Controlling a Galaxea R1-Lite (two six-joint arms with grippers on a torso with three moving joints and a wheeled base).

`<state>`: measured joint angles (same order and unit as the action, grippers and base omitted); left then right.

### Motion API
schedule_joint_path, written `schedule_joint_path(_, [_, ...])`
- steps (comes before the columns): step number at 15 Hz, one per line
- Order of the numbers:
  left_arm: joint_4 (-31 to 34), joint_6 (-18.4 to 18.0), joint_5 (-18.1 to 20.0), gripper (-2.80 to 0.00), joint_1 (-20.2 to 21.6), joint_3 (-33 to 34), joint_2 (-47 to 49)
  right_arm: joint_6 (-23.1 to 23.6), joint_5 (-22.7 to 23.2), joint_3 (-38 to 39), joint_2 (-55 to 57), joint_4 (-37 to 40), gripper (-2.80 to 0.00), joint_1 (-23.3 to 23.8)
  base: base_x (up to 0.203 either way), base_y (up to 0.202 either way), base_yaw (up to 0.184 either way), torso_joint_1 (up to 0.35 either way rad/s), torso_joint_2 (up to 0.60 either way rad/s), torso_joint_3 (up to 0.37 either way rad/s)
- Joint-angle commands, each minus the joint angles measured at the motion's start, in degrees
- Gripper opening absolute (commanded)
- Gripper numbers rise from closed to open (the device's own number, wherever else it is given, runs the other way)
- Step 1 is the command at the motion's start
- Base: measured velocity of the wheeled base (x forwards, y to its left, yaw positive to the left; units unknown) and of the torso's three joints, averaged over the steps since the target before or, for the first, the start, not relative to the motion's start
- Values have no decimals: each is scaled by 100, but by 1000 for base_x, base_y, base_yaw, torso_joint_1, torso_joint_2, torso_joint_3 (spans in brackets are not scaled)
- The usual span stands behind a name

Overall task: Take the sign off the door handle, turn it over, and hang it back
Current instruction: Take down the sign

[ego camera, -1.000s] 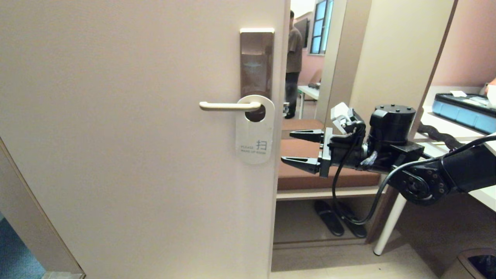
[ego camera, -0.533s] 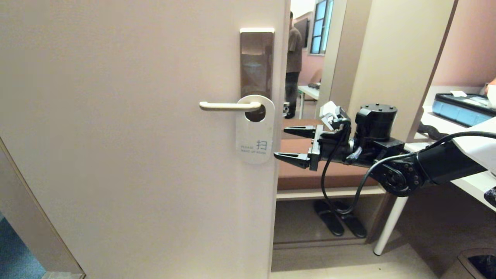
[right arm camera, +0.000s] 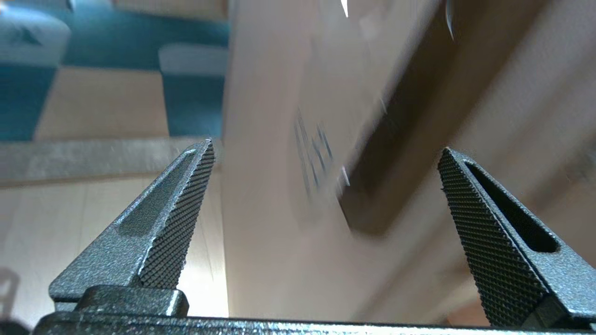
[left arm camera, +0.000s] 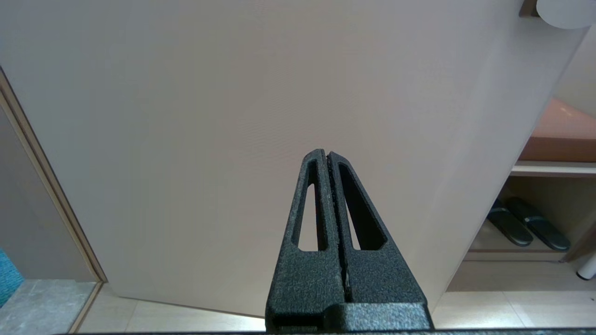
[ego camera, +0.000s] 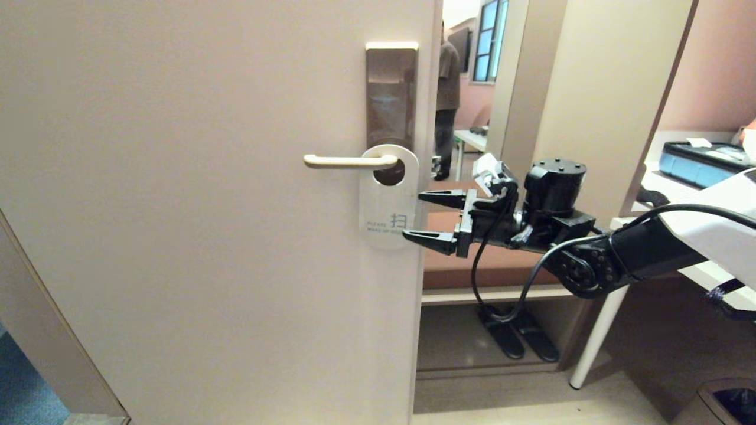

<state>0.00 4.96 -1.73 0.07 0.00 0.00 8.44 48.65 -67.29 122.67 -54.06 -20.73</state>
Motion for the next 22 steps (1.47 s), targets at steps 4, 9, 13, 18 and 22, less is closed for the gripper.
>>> schedule_joint_path(4, [0, 5, -3, -280, 1, 0, 9, -528, 21, -171, 345, -772, 0, -168, 0, 0, 0, 0, 0, 0])
schedule_joint_path(9, [-8, 5, -3, -280, 1, 0, 9, -537, 39, -93, 338, -781, 0, -168, 0, 0, 0, 0, 0, 0])
schedule_joint_path(13, [0, 5, -3, -280, 1, 0, 9, -496, 241, 169, 301, -887, 0, -200, 0, 0, 0, 0, 0, 0])
schedule_joint_path(18, [0, 5, -3, -280, 1, 0, 9, -528, 359, 392, 266, -1107, 0, -238, 0, 0, 0, 0, 0, 0])
schedule_joint_path(22, [0, 5, -3, -280, 1, 0, 9, -528, 415, 383, 266, -1106, 0, -282, 0, 0, 0, 0, 0, 0])
